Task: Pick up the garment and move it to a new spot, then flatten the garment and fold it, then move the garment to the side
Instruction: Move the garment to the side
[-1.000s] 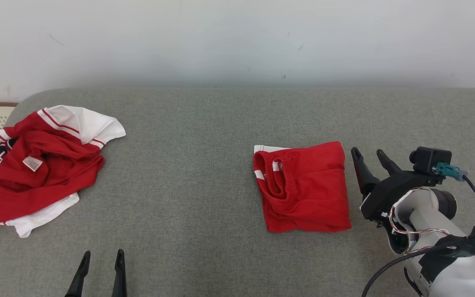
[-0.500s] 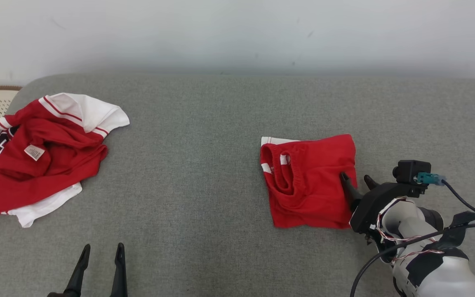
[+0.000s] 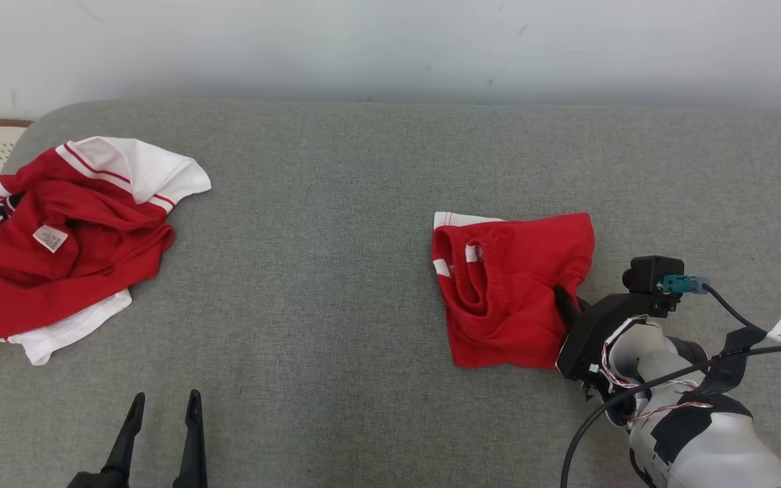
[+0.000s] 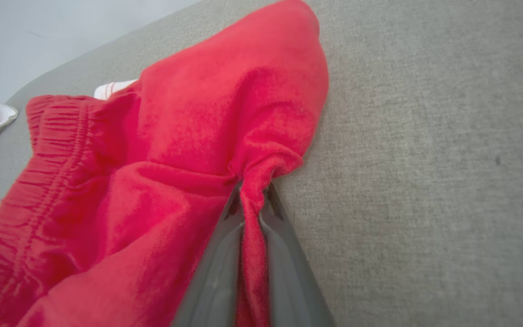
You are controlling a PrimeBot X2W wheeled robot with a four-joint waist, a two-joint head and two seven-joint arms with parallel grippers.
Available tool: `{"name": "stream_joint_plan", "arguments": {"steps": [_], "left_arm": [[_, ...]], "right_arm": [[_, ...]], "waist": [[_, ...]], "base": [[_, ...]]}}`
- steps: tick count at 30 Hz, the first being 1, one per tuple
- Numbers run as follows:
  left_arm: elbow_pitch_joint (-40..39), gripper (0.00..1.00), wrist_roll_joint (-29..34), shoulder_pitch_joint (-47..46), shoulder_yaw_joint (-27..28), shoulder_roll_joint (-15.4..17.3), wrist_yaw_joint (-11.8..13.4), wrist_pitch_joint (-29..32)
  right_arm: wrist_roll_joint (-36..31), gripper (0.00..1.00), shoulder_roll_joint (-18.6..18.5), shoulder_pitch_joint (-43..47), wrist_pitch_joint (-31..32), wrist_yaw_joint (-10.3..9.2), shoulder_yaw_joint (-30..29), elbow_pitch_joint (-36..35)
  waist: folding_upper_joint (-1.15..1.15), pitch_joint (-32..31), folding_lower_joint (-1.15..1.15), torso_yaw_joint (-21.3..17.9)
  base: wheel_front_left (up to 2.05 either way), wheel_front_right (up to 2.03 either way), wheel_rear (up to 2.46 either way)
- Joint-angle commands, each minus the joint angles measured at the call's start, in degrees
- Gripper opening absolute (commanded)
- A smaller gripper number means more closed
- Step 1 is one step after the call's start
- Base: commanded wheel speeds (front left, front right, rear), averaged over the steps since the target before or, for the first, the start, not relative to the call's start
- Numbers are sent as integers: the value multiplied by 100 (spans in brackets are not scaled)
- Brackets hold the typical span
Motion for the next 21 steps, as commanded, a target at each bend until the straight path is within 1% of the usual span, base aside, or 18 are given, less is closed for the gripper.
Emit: {"name": "stream_joint_plan", "arguments": {"steps": [1,9,14,19,21], "left_arm": [[27,100,-22,-43,30,-1,-20,-17],[-11,100,-7,21,86,-2,-7,-17],[-99,100,8,44,133,4,-30,-18],[-235,100,67,-52,191,82,-83,-18],[-332,100,112,-96,175,96,-61,-17]], "right_arm": [[54,0,-45,-49,-80,-1,73,-47],[-24,0,-280,-208,-280,-1,312,-214],[-135,0,-563,-410,-240,-1,531,-276],[-328,0,-887,-778,-166,-1,751,-283],[-391,0,-1008,-927,-139,-1,805,-260]], "waist": [[0,-10,0,-26],[0,-51,0,-156],[0,12,0,-314],[0,225,0,-491],[0,309,0,-528]], "base": [[0,0,0],[0,0,0],[0,0,0],[0,0,0],[0,0,0]]}}
